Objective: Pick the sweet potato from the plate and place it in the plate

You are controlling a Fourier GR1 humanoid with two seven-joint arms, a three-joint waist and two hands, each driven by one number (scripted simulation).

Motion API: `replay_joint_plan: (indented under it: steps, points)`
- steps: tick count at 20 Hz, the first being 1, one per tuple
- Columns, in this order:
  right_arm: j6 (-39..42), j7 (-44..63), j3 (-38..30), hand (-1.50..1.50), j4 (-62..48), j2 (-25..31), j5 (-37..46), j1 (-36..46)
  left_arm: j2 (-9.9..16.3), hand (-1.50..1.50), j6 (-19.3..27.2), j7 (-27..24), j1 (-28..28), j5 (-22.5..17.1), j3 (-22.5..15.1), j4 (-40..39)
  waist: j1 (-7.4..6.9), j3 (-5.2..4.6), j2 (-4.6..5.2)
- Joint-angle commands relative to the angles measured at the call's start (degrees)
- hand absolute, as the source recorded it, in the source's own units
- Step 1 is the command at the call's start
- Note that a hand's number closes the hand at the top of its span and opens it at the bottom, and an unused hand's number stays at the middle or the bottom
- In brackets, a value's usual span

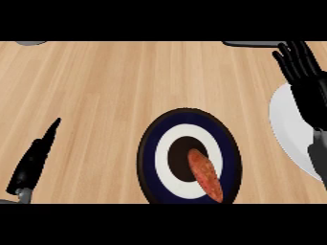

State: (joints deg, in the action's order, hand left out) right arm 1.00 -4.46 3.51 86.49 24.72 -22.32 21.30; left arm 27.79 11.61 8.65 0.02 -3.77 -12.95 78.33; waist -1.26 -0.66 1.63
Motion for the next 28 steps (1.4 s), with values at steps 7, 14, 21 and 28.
replay_joint_plan:
  steps: [7,14,21,28]
  points:
    - [21.07,-3.96,13.47,1.5,4.5,6.46,9.8,13.08,0.02,0.0,-0.6,1.2,3.35,-5.49,2.87,13.66,-1.32,-0.36,-3.58]
    - [34.36,-26.58,17.57,-1.5,-20.04,-3.76,7.96,2.87,-4.13,0.0,-2.54,2.32,-7.14,-10.52,5.67,9.9,-0.52,0.83,-0.58]
    - [35.8,-43.45,23.55,-1.5,-26.47,2.95,25.97,7.51,-7.85,0.0,-0.65,-0.76,-10.11,-7.53,5.11,2.66,0.32,0.76,-0.95]
    - [33.26,-41.17,26.48,-1.5,-27.01,2.79,30.46,13.72,-7.47,0.0,-3.52,-2.11,-11.58,-7.84,7.52,-1.15,0.68,0.66,-1.33]
